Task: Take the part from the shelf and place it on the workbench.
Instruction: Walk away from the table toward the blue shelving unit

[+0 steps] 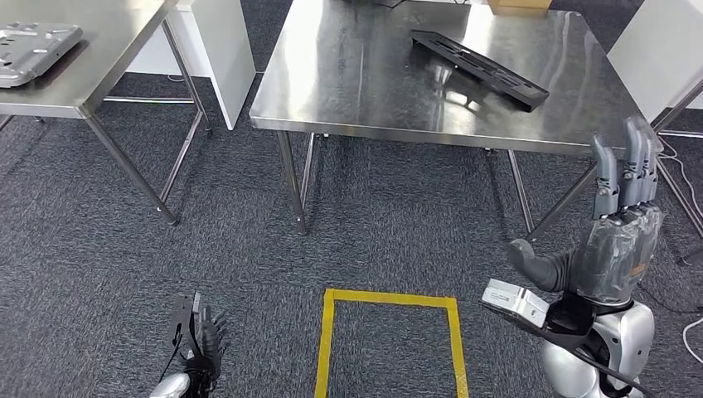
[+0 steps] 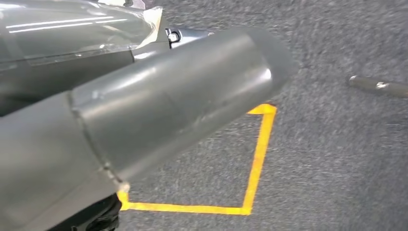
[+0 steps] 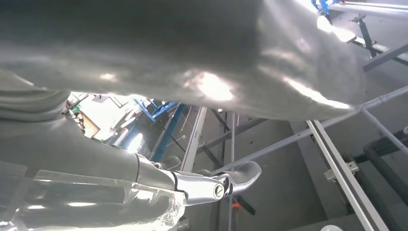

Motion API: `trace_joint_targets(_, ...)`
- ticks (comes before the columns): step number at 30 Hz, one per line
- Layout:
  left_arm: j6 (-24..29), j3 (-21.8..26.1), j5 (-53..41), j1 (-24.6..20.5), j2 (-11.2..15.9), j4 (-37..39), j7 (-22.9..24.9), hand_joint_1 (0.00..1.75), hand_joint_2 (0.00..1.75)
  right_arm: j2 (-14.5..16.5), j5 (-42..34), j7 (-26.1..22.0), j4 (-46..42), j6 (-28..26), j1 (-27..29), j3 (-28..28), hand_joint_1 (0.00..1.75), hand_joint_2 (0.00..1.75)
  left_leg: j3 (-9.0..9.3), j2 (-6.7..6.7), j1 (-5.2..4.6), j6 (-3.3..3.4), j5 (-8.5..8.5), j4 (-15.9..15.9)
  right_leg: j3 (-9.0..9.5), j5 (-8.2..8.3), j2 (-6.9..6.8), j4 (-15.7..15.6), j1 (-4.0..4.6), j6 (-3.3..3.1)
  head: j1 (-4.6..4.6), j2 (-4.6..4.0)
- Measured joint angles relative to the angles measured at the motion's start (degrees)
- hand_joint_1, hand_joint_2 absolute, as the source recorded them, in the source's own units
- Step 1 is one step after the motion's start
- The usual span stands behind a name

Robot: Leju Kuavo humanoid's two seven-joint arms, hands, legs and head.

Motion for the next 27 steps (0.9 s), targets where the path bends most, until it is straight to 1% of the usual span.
trace_joint_targets(1,0.03,0.00,0.00,0.12,-0.04,0.00,0.00,0.00,0.00,-0.04,-0.04,0.00,0.00,0.01,0.11,0.00,0.00,0.00,-0.97,0.03,-0.07,-0.08,0.76,0.03,1.03,0.70,0.04,0.56,0.05,0.58,0.03,0.00)
trace_joint_targets(2,0.05,0.00,-0.01,0.24,-0.08,-0.01,0.00,0.00,0.00,-0.07,-0.08,0.00,-0.01,0.03,0.18,0.00,0.00,0.00,-1.92,0.04,-0.12,-0.21,1.52,0.06,3.04,1.99,0.04,-0.85,0.08,1.12,0.03,0.00)
trace_joint_targets(3,0.09,0.00,-0.02,0.31,-0.10,-0.04,0.00,0.00,0.00,-0.08,-0.10,0.00,-0.04,0.06,0.21,0.00,0.00,0.00,-2.74,0.04,-0.14,-0.38,2.27,0.10,5.91,3.06,0.04,-3.92,0.11,1.41,0.03,0.00)
trace_joint_targets(4,0.12,0.00,-0.04,0.39,-0.14,-0.18,0.02,0.00,0.00,-0.07,-0.10,0.00,-0.14,0.14,0.21,-0.01,0.00,0.00,-3.46,0.01,-0.22,-0.62,2.97,0.16,9.37,3.11,0.04,-8.34,0.27,1.27,0.04,0.00)
trace_joint_targets(5,0.15,0.00,-0.09,0.44,-0.20,-0.37,0.04,0.00,0.00,-0.04,-0.09,0.00,-0.33,0.22,0.21,-0.04,0.00,0.00,-3.95,0.00,-0.28,-0.92,3.64,0.20,12.32,2.45,0.07,-12.72,0.48,0.81,-0.01,0.00)
trace_joint_targets(6,0.19,-0.01,-0.14,0.48,-0.27,-0.56,0.06,0.00,0.00,-0.02,-0.06,0.00,-0.55,0.30,0.25,-0.09,0.00,0.00,-4.20,0.00,-0.31,-1.26,4.30,0.12,14.21,1.52,0.09,-15.98,0.69,0.23,-0.03,0.00)
trace_joint_targets(7,0.21,-0.02,-0.20,0.52,-0.35,-0.72,0.10,0.00,0.00,0.01,-0.01,0.00,-0.76,0.37,0.34,-0.16,0.00,0.00,-4.33,0.00,-0.29,-1.65,4.95,-0.10,15.05,0.79,0.12,-17.93,0.98,-0.39,-0.05,0.00)
trace_joint_targets(8,0.22,-0.03,-0.27,0.56,-0.40,-0.78,0.16,0.00,0.00,0.02,0.04,0.00,-0.90,0.40,0.53,-0.25,0.00,0.00,-4.36,0.00,-0.22,-2.07,5.65,-0.42,14.79,0.93,0.15,-18.46,1.08,-0.92,-0.08,0.00)
trace_joint_targets(9,0.27,-0.04,-0.38,0.61,-0.41,-0.80,0.22,0.00,0.00,0.03,0.08,0.00,-0.95,0.42,0.73,-0.32,0.00,0.00,-4.55,-0.06,-0.05,-2.46,5.87,-0.62,14.30,1.51,0.08,-18.42,0.87,-1.39,-0.03,0.00)
trace_joint_targets(10,0.31,-0.07,-0.48,0.66,-0.42,-0.82,0.29,0.00,0.00,0.04,0.12,0.00,-0.98,0.42,0.92,-0.40,0.00,0.00,-4.95,-0.14,0.09,-2.82,4.87,-0.14,13.87,2.23,0.03,-18.44,0.69,-1.96,-0.09,0.00)
trace_joint_targets(11,0.36,-0.09,-0.56,0.71,-0.43,-0.85,0.34,0.00,0.00,0.06,0.14,0.00,-1.03,0.42,1.09,-0.46,0.00,0.00,-5.54,-0.21,0.24,-3.16,2.62,1.41,13.35,3.06,-0.03,-18.53,0.44,-2.53,-0.19,0.00)
trace_joint_targets(12,0.39,-0.13,-0.61,0.72,-0.43,-0.87,0.36,0.00,0.00,0.08,0.16,0.00,-1.08,0.43,1.17,-0.51,0.00,0.00,-6.31,-0.28,0.42,-3.46,-0.64,4.15,12.75,3.86,-0.09,-18.54,0.26,-2.94,-0.27,0.00)
trace_joint_targets(13,0.39,-0.16,-0.61,0.73,-0.47,-0.89,0.37,0.00,0.00,0.09,0.17,0.00,-1.13,0.43,1.25,-0.55,0.00,0.00,-7.04,-0.29,0.51,-3.79,-4.06,7.82,12.02,4.61,-0.09,-18.50,0.32,-3.24,-0.40,0.00)
trace_joint_targets(14,0.39,-0.18,-0.61,0.73,-0.49,-0.90,0.37,0.00,0.00,0.09,0.19,0.00,-1.17,0.44,1.36,-0.56,0.00,0.00,-7.59,-0.29,0.64,-4.10,-6.40,11.72,11.21,5.30,-0.10,-18.43,0.34,-3.33,-0.45,0.00)
trace_joint_targets(15,0.39,-0.19,-0.62,0.72,-0.49,-0.90,0.37,0.00,0.00,0.10,0.21,0.00,-1.17,0.44,1.53,-0.57,0.00,0.00,-7.68,-0.30,0.77,-4.39,-7.20,14.83,10.34,5.95,-0.10,-18.30,0.35,-3.23,-0.45,0.00)
trace_joint_targets(16,0.39,-0.20,-0.64,0.71,-0.48,-0.90,0.37,0.00,0.00,0.10,0.27,-0.01,-1.17,0.43,1.74,-0.57,0.00,0.00,-7.08,-0.29,0.93,-4.61,-6.71,16.48,9.46,6.51,-0.10,-18.12,0.34,-3.06,-0.47,0.00)
trace_joint_targets(17,0.39,-0.20,-0.67,0.67,-0.48,-0.90,0.37,0.00,0.00,0.10,0.35,-0.05,-1.20,0.42,1.97,-0.57,0.00,0.00,-5.52,-0.28,1.12,-4.74,-5.38,16.16,8.57,7.01,-0.09,-17.84,0.30,-2.85,-0.46,0.00)
trace_joint_targets(18,0.39,-0.20,-0.71,0.57,-0.47,-0.90,0.37,0.00,0.00,0.10,0.43,-0.14,-1.25,0.41,2.17,-0.58,0.00,0.00,-2.99,-0.28,1.29,-4.77,-4.10,13.87,7.77,7.40,-0.08,-17.47,0.25,-2.59,-0.48,0.00)
trace_joint_targets(19,0.39,-0.20,-0.75,0.40,-0.46,-0.91,0.37,0.00,0.00,0.14,0.48,-0.27,-1.38,0.40,2.34,-0.58,0.00,0.00,0.22,-0.29,1.38,-4.69,-3.86,10.17,7.07,7.65,-0.08,-17.04,0.24,-2.36,-0.50,0.00)
trace_joint_targets(20,0.43,-0.20,-0.80,0.16,-0.46,-0.94,0.37,0.00,0.00,0.17,0.39,-0.43,-1.56,0.41,2.49,-0.61,0.00,0.00,3.40,-0.32,1.36,-4.48,-4.44,5.97,6.53,7.87,-0.12,-16.63,0.29,-2.09,-0.45,0.00)
trace_joint_targets(21,0.51,-0.21,-0.84,-0.07,-0.46,-0.97,0.36,0.00,0.00,0.25,0.14,-0.56,-1.72,0.49,2.65,-0.63,0.00,0.00,5.68,-0.33,1.22,-4.18,-5.38,2.71,6.21,8.10,-0.18,-16.37,0.37,-1.73,-0.38,0.00)
trace_joint_targets(22,0.64,-0.21,-0.86,-0.23,-0.46,-1.00,0.36,0.00,0.00,0.32,-0.34,-0.65,-1.85,0.70,2.89,-0.66,0.00,0.00,6.89,-0.34,0.98,-3.78,-6.26,0.68,6.01,8.37,-0.30,-16.27,0.40,-1.33,-0.31,0.00)
trace_joint_targets(23,0.83,-0.22,-0.87,-0.28,-0.48,-1.02,0.37,0.00,0.00,0.40,-1.16,-0.53,-1.90,1.01,3.29,-0.76,0.00,0.00,7.12,-0.34,0.72,-3.27,-6.43,-0.20,5.97,8.72,-0.43,-16.31,0.43,-0.82,-0.22,0.00)
trace_joint_targets(24,1.01,-0.23,-0.85,-0.23,-0.54,-1.02,0.40,0.00,0.00,0.52,-2.20,-0.18,-1.83,1.33,3.95,-1.01,0.00,0.00,6.90,-0.32,0.67,-2.66,-6.00,-0.39,5.80,8.97,-0.55,-16.31,0.41,-0.35,-0.20,0.00)
trace_joint_targets(25,1.21,-0.22,-0.82,-0.15,-0.63,-1.04,0.45,0.00,0.00,0.66,-3.36,0.37,-1.53,1.63,4.92,-1.45,0.00,0.00,6.66,-0.42,0.62,-2.01,-5.43,-0.66,5.43,8.70,-0.58,-15.87,0.36,-0.12,-0.20,0.00)
trace_joint_targets(26,1.40,-0.20,-0.77,-0.05,-0.72,-1.07,0.55,0.00,0.00,0.85,-4.58,1.13,-0.76,1.85,6.04,-2.22,0.00,0.00,6.36,-0.53,0.65,-1.35,-4.78,-0.95,4.71,7.75,-0.55,-14.55,0.33,-0.12,-0.14,0.00)
trace_joint_targets(27,1.54,-0.18,-0.72,0.09,-0.82,-1.10,0.74,0.00,0.00,1.11,-5.83,1.87,0.85,1.85,7.21,-3.36,0.00,0.00,5.93,-0.72,0.71,-0.90,-4.12,-1.15,3.53,6.09,-0.46,-12.02,0.28,-0.35,-0.10,0.00)
